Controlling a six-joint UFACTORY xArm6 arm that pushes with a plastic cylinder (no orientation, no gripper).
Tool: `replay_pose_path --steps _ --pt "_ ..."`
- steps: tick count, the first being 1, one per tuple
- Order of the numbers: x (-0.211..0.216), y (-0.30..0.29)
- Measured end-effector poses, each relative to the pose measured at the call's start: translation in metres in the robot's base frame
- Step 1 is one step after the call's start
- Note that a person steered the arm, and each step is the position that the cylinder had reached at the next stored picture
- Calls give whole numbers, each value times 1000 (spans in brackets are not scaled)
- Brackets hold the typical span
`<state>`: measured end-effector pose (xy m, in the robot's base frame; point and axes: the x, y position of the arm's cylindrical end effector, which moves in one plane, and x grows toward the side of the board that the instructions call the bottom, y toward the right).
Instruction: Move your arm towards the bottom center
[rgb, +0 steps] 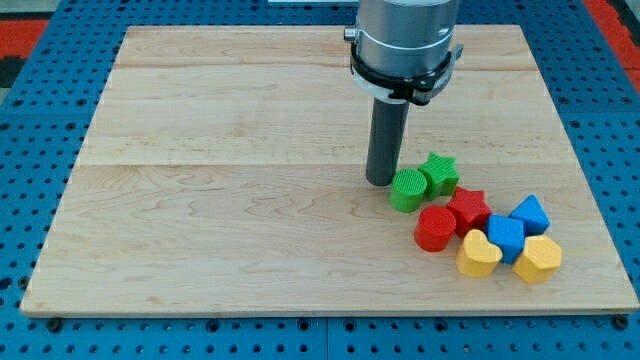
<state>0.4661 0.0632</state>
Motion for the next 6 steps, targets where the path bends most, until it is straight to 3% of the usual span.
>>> replay_pose_path --steps 2,3,4,5,6 --pt "3 -15" --pt "85 -61" --pt "152 -30" --pt "153 -19" --pt "152 78"
